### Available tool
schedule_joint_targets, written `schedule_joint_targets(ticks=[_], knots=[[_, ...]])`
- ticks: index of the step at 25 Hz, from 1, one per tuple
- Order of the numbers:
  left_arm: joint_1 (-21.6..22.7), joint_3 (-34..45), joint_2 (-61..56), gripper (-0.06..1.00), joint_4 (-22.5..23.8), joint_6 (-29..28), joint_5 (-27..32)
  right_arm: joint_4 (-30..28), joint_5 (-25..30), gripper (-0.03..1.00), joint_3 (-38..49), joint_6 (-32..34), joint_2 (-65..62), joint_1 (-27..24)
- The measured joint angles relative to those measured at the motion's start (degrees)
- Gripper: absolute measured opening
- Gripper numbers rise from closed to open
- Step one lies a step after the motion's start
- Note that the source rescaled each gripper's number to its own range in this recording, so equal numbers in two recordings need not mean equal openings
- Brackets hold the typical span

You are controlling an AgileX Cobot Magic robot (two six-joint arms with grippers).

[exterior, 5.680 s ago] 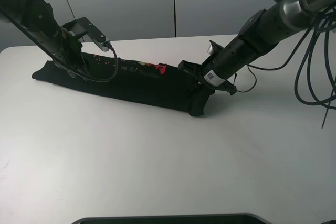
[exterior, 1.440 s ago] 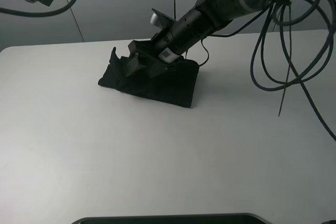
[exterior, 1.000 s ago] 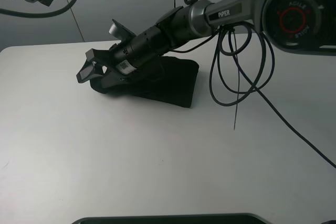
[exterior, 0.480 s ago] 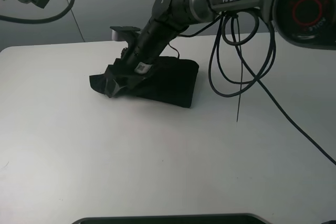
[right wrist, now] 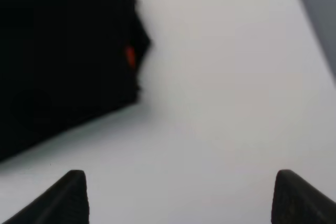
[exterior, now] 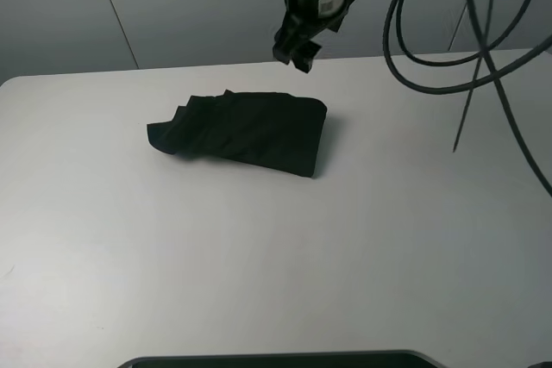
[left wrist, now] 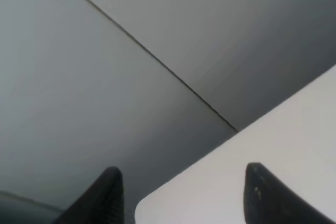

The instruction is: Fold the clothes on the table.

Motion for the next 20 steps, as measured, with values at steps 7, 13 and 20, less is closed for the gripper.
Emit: schedule_joint_targets(ticks=[7,13,20], knots=[[0.00,0.00,-19.11,0.64,1.83,-7.28,7.74,-7.14,1.16,0.79,0.00,6.86,-19.45,0.00],[0.00,0.00,-34.00,0.64,2.10,-13.35,20.26,-5.87,1.27,0.79,-0.09,9.89,-41.67,0.00],[0.00,-0.11,-41.53,0.64,2.75,-13.88,32.48,-2.68,1.27,0.98,2.07,4.66,-63.51,0.00]])
